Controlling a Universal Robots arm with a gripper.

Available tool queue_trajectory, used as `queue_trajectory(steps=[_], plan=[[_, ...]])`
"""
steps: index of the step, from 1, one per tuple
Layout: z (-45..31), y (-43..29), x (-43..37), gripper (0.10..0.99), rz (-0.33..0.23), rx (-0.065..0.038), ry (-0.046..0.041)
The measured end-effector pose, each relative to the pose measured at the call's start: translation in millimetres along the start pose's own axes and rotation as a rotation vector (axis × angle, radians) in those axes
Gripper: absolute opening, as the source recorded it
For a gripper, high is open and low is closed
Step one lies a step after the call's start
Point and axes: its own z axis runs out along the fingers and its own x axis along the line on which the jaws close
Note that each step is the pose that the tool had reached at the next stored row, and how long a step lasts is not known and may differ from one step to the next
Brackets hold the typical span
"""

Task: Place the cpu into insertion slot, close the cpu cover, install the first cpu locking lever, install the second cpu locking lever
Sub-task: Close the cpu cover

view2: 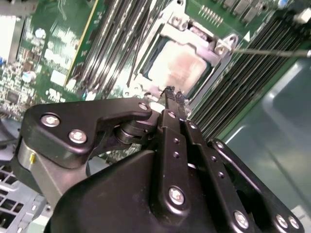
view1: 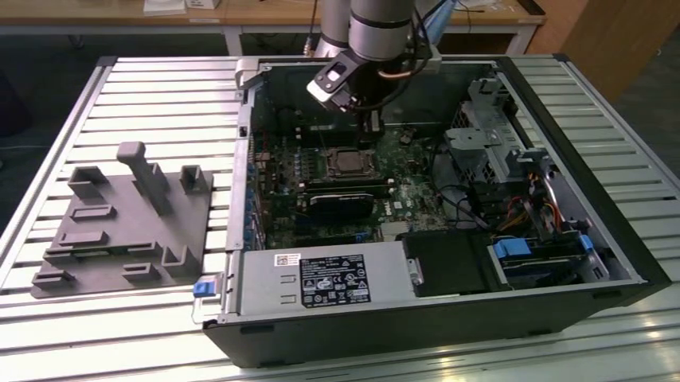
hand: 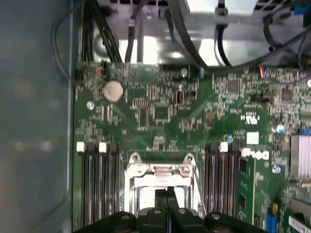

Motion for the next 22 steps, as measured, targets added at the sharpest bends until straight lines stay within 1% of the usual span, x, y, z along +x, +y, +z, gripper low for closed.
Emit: queue_trajectory(steps=[8, 11, 18, 20, 22], plan=[[5.7, -15.2, -4.8, 0.106, 0.001, -0.022, 0.0007], [6.5, -19.1, -5.2, 0.106, 0.001, -0.026, 0.0009], [6.4, -19.5, -5.2, 0.106, -0.004, -0.026, 0.0008], [6.4, -19.5, -5.2, 0.106, -0.026, -0.026, 0.001], [6.4, -19.5, -5.2, 0.106, -0.061, -0.027, 0.0013]])
